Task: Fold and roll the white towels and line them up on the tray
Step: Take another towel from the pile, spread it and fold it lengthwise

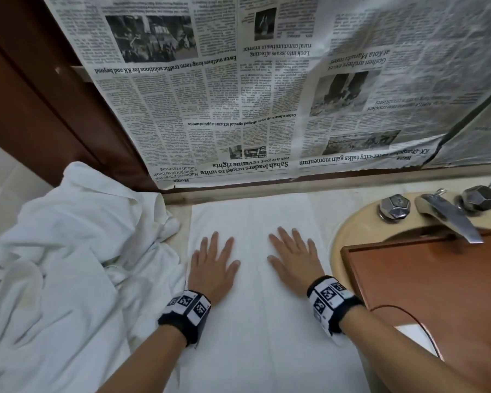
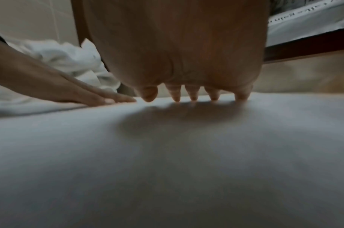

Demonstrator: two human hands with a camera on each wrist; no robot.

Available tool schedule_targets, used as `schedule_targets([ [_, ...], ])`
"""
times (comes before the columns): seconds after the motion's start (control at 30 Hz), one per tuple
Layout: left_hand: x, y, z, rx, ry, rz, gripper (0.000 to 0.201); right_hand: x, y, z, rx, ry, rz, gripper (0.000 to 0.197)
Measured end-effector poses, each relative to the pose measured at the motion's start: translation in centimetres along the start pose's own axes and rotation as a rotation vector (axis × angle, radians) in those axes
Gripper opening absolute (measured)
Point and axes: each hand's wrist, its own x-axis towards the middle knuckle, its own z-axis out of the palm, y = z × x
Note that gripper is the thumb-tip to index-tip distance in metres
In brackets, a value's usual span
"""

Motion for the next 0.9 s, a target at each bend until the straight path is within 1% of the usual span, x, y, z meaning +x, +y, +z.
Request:
schedule_targets([
  [0.1, -0.2, -0.4, 0.2, 0.019, 0.004, -0.04, 0.084, 0.3, 1.3, 0.0, -0.017, 0.0, 0.124, 0.06],
  [0.17, -0.3, -0.2, -0.1, -0.006, 0.002, -0.066, 0.087, 0.2, 1.7, -0.3, -0.001, 0.012, 0.212, 0.062],
  [0.2, -0.2, 0.1, -0.4, -0.02, 0.018, -0.081, 0.088, 0.2, 1.4, -0.4, 0.008, 0.018, 0.208, 0.063],
  [0.27, 0.2, 1.2, -0.8, -0.051, 0.054, -0.106, 0.088, 0.2, 0.3, -0.2, -0.005, 0.046, 0.121, 0.068],
  [0.3, 0.6, 1.9, -0.9, -0.06, 0.057, -0.106, 0.084, 0.3, -0.4, 0.0, -0.031, 0.06, 0.068, 0.074],
  [0.33, 0.8, 2.6, -0.8, -0.06, 0.045, -0.095, 0.076, 0.4, -1.2, 0.3, -0.055, 0.057, 0.026, 0.079],
  [0.37, 1.0, 3.3, -0.6, -0.056, 0.027, -0.081, 0.066, 0.6, -1.7, 0.6, -0.066, 0.047, 0.003, 0.079],
  [0.4, 1.4, 3.9, -0.6, -0.051, 0.013, -0.064, 0.058, 0.9, -2.1, 0.9, -0.061, 0.033, -0.001, 0.074],
  [0.47, 2.2, 4.3, -0.7, -0.045, 0.002, -0.062, 0.054, 1.6, -2.2, 0.9, -0.051, 0.009, 0.005, 0.064],
  [0.5, 2.9, 3.8, -1.0, -0.044, 0.002, -0.082, 0.054, 2.1, -1.8, 0.7, -0.051, 0.002, 0.01, 0.062],
  [0.57, 4.3, 2.0, -1.8, -0.064, 0.002, -0.167, 0.055, 3.0, -0.3, -0.3, -0.032, -0.004, 0.047, 0.06],
  [0.67, 6.2, -2.0, -2.9, -0.106, 0.016, -0.257, 0.062, 4.1, 3.1, -2.1, -0.009, 0.011, 0.205, 0.061],
  [0.73, 6.4, -3.5, -3.6, -0.106, 0.074, -0.318, 0.068, 4.3, 4.0, -2.8, 0.013, 0.039, 0.282, 0.062],
  [0.77, 6.4, -3.6, -3.7, -0.105, 0.083, -0.319, 0.068, 4.3, 3.8, -2.8, 0.015, 0.053, 0.271, 0.062],
  [0.83, 6.3, -3.0, -3.7, -0.111, 0.042, -0.28, 0.063, 4.1, 2.2, -2.5, 0.001, 0.049, 0.154, 0.062],
  [0.9, 5.9, -2.5, -3.4, -0.13, 0.031, -0.288, 0.059, 3.7, 0.6, -1.8, 0.017, 0.012, 0.07, 0.061],
])
